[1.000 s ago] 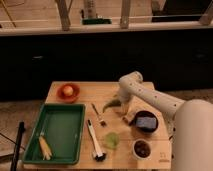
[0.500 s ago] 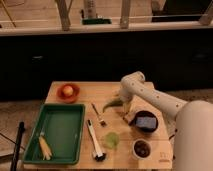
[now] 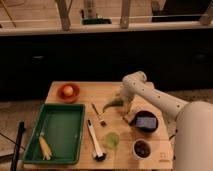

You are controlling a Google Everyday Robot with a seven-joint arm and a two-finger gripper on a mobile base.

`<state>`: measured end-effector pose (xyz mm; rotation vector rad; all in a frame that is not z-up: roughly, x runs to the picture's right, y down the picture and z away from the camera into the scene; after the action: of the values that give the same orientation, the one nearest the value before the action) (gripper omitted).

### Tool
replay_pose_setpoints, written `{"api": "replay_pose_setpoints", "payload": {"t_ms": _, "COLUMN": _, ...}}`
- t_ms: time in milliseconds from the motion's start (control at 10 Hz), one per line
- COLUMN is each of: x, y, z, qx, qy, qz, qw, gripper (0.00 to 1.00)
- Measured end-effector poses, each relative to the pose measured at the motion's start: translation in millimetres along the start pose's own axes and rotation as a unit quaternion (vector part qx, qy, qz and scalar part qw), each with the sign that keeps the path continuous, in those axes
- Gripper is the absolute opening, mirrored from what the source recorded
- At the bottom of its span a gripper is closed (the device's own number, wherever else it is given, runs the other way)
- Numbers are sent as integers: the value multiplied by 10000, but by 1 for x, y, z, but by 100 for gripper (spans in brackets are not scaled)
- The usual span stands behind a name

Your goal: Place pepper in tray

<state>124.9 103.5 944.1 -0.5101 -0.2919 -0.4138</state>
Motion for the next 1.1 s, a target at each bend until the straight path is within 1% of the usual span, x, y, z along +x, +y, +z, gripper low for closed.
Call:
{"api": "replay_pose_setpoints", "payload": {"t_ms": 100, "x": -2, "y": -1, "z": 1, "qx": -12, "qy": 23, "qz": -48, "qw": 10000, "gripper": 80}}
{"api": "replay_pose_setpoints", "payload": {"t_ms": 600, "x": -15, "y": -1, "z": 6, "qx": -130, "qy": -11, "qz": -163, "qw": 9998, "gripper": 80}}
{"api": "replay_pose_setpoints", "payload": {"t_ms": 700, "x": -16, "y": -2, "z": 7, "qx": -137, "qy": -3, "qz": -180, "qw": 9997, "gripper": 77}}
{"api": "replay_pose_setpoints", "payload": {"t_ms": 800, "x": -18, "y": -2, "z": 7, "qx": -136, "qy": 26, "qz": -196, "qw": 9997, "gripper": 68}}
{"api": "replay_pose_setpoints", "payload": {"t_ms": 900, "x": -20, "y": -4, "z": 6, "qx": -142, "qy": 57, "qz": -228, "qw": 9996, "gripper": 56}}
{"api": "replay_pose_setpoints", "payload": {"t_ms": 1100, "x": -24, "y": -7, "z": 2, "qx": -164, "qy": 98, "qz": -289, "qw": 9994, "gripper": 38}}
